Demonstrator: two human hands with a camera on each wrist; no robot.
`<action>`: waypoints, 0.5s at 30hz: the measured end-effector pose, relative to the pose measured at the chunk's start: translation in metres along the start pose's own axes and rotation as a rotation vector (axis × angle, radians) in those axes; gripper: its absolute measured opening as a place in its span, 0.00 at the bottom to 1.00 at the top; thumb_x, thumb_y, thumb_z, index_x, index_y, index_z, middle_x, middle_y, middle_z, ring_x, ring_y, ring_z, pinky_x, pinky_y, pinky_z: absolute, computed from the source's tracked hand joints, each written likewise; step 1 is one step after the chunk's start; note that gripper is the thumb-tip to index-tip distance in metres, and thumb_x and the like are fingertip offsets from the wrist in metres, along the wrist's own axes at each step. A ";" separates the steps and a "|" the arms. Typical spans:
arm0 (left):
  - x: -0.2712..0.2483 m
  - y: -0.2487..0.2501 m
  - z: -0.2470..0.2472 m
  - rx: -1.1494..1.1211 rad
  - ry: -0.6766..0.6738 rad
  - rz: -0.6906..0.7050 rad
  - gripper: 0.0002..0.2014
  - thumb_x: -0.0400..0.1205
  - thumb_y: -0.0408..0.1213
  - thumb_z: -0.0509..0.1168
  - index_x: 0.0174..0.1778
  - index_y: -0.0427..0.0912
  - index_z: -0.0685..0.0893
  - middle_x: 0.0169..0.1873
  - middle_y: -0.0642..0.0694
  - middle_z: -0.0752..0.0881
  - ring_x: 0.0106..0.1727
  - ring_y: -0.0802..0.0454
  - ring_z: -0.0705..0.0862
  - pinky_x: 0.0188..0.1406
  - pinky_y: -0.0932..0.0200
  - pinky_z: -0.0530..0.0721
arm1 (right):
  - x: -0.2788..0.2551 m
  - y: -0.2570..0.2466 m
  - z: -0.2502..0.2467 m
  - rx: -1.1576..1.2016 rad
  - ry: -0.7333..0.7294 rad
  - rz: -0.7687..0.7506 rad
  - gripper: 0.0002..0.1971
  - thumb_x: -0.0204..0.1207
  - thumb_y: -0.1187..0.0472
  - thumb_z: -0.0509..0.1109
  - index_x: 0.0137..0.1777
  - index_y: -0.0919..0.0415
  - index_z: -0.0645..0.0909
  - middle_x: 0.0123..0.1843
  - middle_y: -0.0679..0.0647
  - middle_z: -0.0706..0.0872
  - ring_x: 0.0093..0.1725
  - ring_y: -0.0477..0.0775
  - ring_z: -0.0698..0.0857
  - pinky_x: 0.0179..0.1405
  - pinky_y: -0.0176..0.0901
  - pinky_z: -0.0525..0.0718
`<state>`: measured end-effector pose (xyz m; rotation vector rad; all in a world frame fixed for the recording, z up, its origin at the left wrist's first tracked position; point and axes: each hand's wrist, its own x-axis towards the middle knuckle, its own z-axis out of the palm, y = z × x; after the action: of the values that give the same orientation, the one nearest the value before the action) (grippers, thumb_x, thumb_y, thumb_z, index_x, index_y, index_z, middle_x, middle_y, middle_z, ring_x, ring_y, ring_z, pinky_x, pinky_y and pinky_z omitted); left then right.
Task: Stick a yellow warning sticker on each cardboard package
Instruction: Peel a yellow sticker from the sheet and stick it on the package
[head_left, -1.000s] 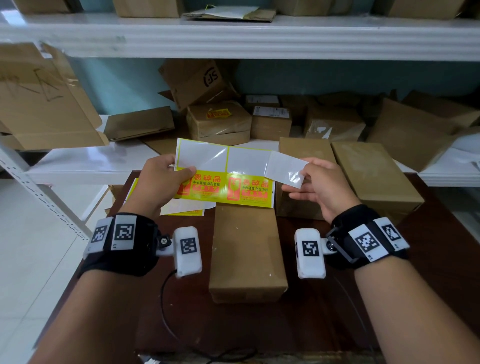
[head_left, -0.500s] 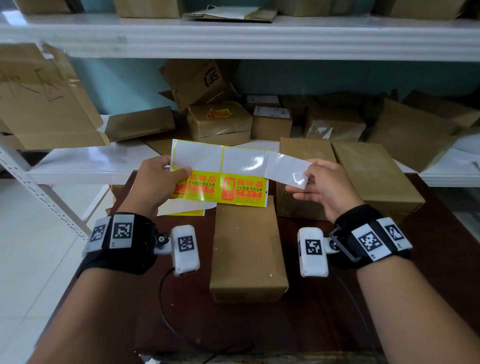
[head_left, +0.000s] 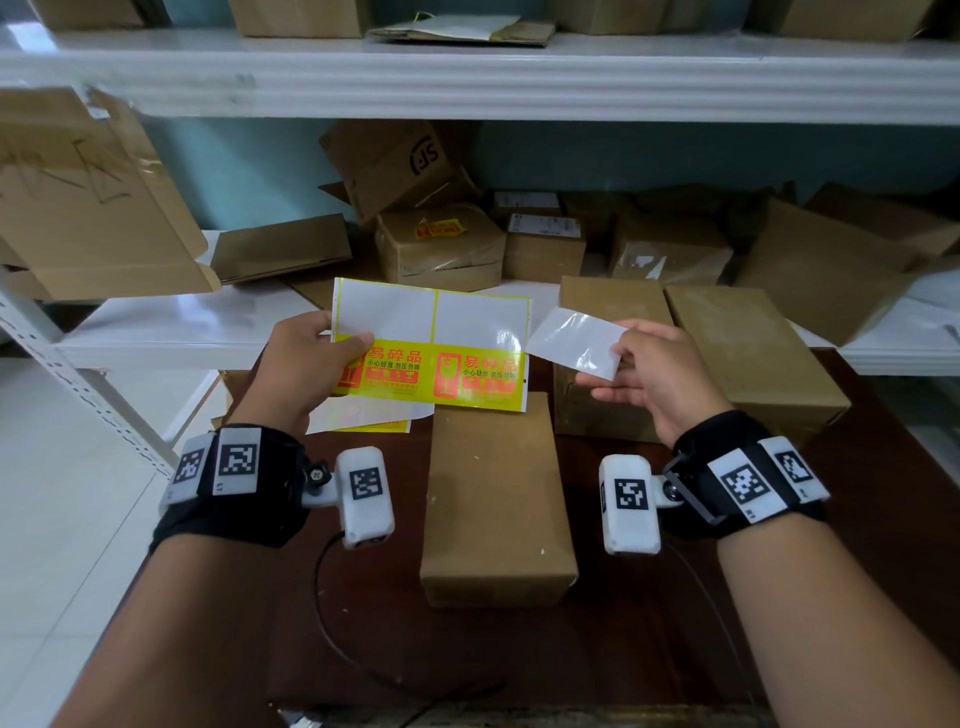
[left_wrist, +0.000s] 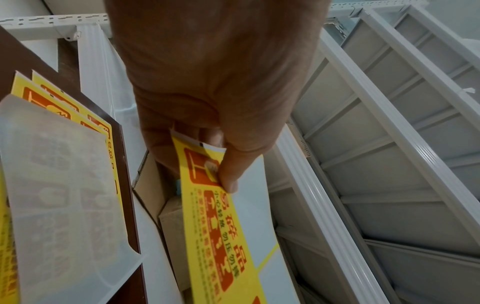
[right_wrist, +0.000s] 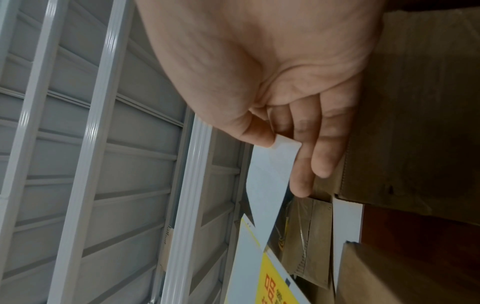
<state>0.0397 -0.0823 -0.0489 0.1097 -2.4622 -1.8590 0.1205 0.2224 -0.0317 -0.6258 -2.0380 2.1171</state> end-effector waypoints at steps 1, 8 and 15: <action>0.000 0.000 0.000 0.000 -0.001 0.001 0.04 0.82 0.36 0.72 0.50 0.47 0.89 0.45 0.39 0.92 0.43 0.44 0.90 0.50 0.46 0.90 | 0.000 0.000 0.000 0.001 -0.001 0.000 0.13 0.86 0.70 0.57 0.63 0.57 0.77 0.53 0.63 0.90 0.39 0.59 0.94 0.37 0.46 0.90; 0.004 -0.003 -0.003 -0.004 0.017 -0.004 0.10 0.82 0.36 0.72 0.59 0.42 0.88 0.48 0.38 0.92 0.47 0.41 0.91 0.51 0.44 0.91 | 0.001 -0.001 -0.002 0.031 0.023 0.019 0.16 0.86 0.69 0.58 0.70 0.58 0.76 0.54 0.62 0.89 0.38 0.58 0.94 0.36 0.44 0.90; 0.010 -0.011 -0.002 -0.006 0.101 -0.011 0.10 0.84 0.37 0.69 0.60 0.41 0.86 0.45 0.41 0.89 0.39 0.47 0.87 0.37 0.51 0.89 | 0.000 -0.001 -0.002 0.049 0.003 0.020 0.18 0.86 0.69 0.59 0.74 0.59 0.74 0.59 0.65 0.88 0.43 0.61 0.94 0.37 0.44 0.91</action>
<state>0.0305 -0.0884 -0.0585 0.2121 -2.3932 -1.8174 0.1213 0.2246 -0.0311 -0.6446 -1.9807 2.1688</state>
